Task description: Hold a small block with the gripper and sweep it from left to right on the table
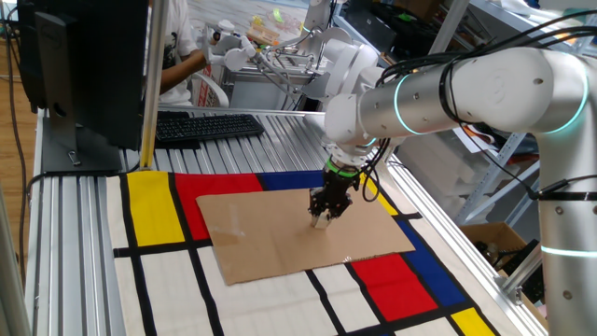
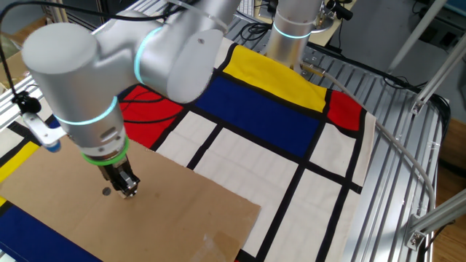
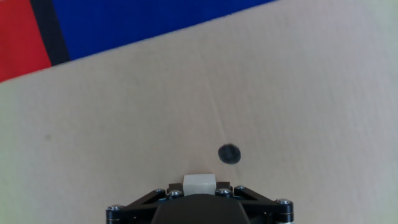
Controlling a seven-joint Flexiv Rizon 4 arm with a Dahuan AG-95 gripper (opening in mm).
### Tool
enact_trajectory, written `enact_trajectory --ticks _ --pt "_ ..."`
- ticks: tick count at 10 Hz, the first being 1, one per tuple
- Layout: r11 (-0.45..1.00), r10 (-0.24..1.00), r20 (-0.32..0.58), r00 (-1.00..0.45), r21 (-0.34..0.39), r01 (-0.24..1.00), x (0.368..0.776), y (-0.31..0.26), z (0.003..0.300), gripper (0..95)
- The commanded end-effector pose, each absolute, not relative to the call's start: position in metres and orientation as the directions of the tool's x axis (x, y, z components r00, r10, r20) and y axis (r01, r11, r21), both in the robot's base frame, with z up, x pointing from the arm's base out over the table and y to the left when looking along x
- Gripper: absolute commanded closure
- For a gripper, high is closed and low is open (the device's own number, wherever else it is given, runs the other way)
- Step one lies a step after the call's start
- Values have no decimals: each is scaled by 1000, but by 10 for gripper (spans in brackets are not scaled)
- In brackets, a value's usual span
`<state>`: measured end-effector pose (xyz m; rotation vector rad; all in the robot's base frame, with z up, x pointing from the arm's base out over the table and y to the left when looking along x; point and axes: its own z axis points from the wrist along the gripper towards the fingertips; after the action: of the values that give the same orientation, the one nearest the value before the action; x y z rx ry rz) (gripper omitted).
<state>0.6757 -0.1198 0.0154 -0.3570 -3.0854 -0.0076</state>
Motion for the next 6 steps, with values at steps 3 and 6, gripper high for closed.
enact_trajectory --ticks 3,6 --pt "973 231 36 -972 15 231 677 -120 14 950" --pt "972 234 37 -972 16 234 677 -120 14 950"
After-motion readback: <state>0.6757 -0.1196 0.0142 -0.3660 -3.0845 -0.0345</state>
